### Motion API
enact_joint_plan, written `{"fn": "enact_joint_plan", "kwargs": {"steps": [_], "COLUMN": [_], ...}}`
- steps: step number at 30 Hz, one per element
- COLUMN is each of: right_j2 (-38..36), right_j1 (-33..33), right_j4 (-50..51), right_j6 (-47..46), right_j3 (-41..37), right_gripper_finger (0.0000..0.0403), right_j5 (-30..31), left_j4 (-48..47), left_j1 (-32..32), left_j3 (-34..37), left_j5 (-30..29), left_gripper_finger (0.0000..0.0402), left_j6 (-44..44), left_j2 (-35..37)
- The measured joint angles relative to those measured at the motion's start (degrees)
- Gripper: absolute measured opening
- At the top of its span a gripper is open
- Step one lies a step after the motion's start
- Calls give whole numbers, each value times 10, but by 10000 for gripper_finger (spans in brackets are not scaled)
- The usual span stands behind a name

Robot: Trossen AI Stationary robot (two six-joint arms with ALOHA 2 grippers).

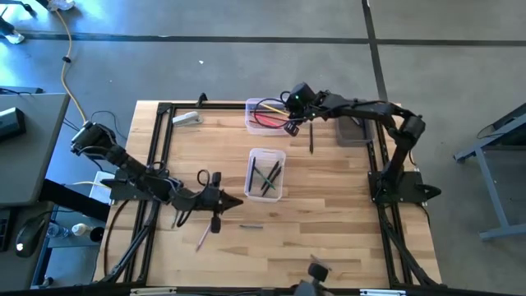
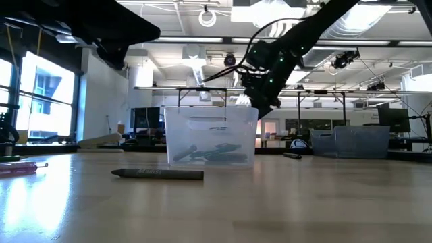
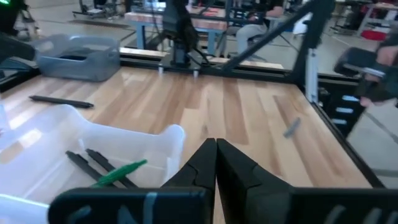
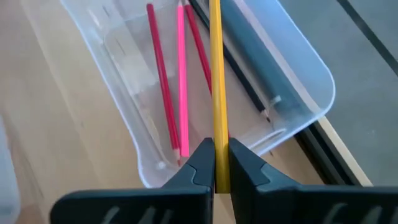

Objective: Sort crayons/erasers/pens/pencils in bins
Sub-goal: Put the yellow color pencil into the top transparent bin

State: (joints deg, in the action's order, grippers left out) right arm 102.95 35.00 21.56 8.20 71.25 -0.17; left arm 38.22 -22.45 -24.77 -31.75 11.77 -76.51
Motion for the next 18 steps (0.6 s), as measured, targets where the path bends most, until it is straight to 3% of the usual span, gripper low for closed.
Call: {"fn": "enact_joint_plan", "kwargs": {"steps": [18], "right_j2": [16], "right_j1": [24], "right_j4": [-7], "right_j6": [13], "right_j3": [1], "right_gripper_finger": [7], "right_j5": [-23], "left_j4": [28], "left_j1": [41], "left_j3": [0], "left_j5": [32], "left_gripper_finger": [0], "left_j6": [0], "left_j2": [0]}}
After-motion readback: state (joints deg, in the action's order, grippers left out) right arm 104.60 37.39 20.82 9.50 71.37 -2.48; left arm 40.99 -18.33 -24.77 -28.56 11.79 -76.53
